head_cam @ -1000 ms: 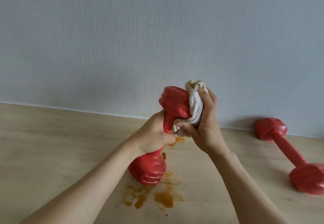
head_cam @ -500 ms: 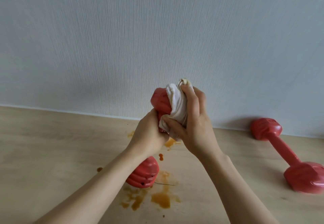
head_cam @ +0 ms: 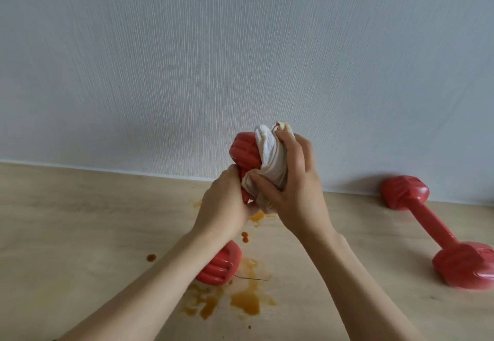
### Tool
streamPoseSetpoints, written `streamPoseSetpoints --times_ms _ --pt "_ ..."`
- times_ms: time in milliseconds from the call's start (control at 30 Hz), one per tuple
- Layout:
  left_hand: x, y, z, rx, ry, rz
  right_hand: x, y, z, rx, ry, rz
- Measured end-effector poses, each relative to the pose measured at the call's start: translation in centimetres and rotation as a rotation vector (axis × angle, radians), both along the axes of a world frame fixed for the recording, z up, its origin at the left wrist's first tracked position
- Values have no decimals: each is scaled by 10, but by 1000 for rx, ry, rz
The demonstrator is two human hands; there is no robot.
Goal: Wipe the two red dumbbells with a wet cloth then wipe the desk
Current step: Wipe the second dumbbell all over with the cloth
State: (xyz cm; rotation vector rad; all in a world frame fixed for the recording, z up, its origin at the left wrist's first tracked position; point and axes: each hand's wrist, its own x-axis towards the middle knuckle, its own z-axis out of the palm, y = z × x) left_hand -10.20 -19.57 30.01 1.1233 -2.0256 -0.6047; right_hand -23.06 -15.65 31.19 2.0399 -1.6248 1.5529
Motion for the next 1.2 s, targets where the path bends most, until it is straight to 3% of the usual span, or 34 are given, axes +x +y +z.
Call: streamPoseSetpoints --times_ms 100,267,700,833,1200 --pt "3 -3 -2 90 151 -147 1 -2 -1 10 -10 57" --pt "7 -4 -1 290 252 -388 -17 -9 -12 134 -259 255" --pt "6 -2 3 537 374 -670 -35 -2 -3 412 -635 577" --pt "9 -4 -3 495 346 -617 -38 0 0 450 -651 580" --pt "6 -5 -4 406 372 -541 -37 8 13 371 -490 346"
